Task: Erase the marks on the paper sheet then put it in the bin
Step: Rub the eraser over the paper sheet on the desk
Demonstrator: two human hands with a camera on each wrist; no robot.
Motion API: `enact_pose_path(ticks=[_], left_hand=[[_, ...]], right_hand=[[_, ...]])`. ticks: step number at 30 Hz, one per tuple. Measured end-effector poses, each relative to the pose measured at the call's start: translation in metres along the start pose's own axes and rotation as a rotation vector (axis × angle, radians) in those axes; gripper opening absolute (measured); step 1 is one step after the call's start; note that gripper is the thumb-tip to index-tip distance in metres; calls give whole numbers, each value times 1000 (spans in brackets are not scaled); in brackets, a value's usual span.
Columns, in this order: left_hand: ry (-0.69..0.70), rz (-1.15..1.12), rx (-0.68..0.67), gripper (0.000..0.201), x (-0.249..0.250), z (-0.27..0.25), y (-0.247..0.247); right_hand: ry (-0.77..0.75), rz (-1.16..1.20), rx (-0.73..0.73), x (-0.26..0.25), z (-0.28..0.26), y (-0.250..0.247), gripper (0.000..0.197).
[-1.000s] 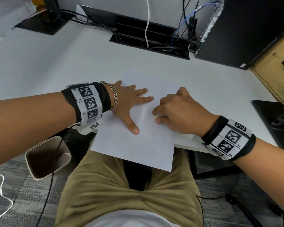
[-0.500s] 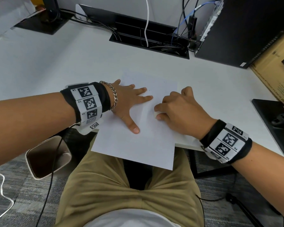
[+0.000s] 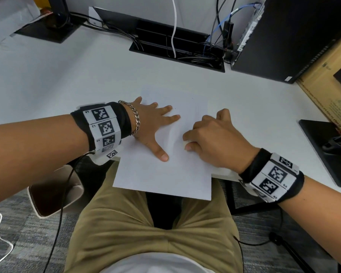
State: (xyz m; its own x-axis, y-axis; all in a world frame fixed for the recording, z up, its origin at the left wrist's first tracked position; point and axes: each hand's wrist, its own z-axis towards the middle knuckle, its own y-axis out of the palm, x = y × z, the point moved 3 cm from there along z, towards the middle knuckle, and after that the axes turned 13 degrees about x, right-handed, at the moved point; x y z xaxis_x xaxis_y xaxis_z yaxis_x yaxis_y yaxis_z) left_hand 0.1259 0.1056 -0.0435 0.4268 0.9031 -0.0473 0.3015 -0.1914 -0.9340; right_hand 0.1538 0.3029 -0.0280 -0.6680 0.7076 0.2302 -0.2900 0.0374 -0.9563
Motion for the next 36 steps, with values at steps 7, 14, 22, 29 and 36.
enact_pose_path(ticks=[7, 14, 22, 29, 36], left_hand=[[-34, 0, 16, 141, 1, 1, 2], [-103, 75, 86, 145, 10, 2, -3], [60, 35, 8, 143, 2, 11, -10], [54, 33, -20, 143, 1, 14, -7], [45, 40, -37, 145, 1, 16, -7]], right_hand=[[52, 51, 32, -2, -2, 2, 21], [99, 108, 7, 20, 7, 3, 19], [120, 201, -65, 30, 11, 5, 21], [113, 136, 17, 32, 19, 9, 19], [-17, 85, -16, 20, 13, 7, 17]])
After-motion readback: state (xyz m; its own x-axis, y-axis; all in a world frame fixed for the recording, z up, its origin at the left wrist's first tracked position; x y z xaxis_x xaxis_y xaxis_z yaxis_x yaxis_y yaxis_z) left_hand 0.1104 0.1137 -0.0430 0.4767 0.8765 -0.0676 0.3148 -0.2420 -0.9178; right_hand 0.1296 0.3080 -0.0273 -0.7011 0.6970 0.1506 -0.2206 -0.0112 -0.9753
